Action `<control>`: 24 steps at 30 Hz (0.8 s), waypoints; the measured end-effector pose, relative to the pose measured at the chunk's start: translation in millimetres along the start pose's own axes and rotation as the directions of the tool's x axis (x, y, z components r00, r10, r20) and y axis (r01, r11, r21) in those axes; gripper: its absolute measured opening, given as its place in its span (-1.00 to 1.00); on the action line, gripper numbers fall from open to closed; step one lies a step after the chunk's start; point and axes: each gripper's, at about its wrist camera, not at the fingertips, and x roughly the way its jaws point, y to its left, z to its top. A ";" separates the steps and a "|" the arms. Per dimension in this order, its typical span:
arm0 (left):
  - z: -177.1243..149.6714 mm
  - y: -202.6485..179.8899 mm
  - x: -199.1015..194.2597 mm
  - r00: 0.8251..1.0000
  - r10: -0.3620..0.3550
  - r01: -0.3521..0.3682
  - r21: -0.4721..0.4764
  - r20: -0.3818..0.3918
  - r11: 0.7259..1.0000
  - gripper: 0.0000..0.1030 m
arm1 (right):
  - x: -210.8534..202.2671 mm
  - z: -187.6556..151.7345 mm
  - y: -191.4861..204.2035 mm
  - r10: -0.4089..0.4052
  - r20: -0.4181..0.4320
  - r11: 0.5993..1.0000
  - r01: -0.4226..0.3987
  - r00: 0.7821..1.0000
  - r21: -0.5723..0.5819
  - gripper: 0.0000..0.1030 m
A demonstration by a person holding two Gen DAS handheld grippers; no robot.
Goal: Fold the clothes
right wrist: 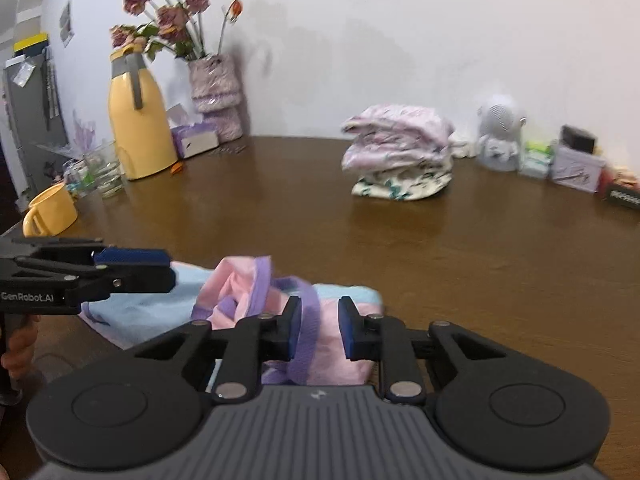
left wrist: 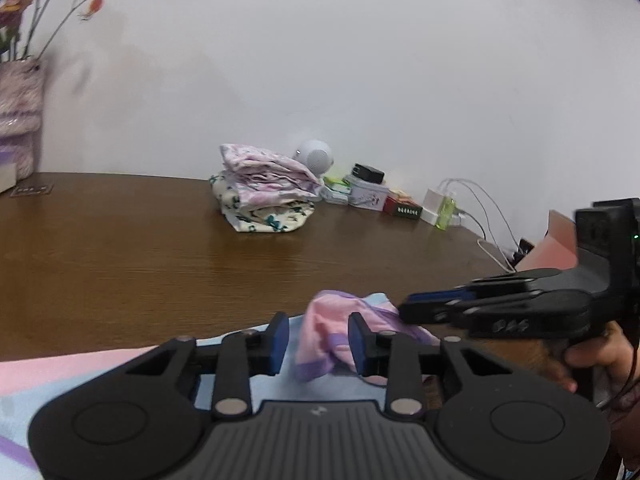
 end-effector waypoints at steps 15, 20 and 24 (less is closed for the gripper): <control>17.6 -13.8 19.8 0.997 0.080 -0.080 0.014 -0.023 0.997 -0.44 | 27.4 -3.1 43.4 0.121 -0.030 0.976 -0.124 0.992 -0.181 -0.45; 11.7 -25.9 43.2 0.987 0.133 -0.122 0.125 -0.087 0.985 -0.68 | -1.2 1.4 26.4 0.102 0.026 0.983 -0.097 0.994 -0.153 -0.26; -0.5 -16.0 56.3 0.983 0.126 -0.114 0.093 -0.137 0.989 -0.68 | -0.3 2.3 3.8 0.093 0.022 0.991 -0.091 0.995 -0.095 -0.28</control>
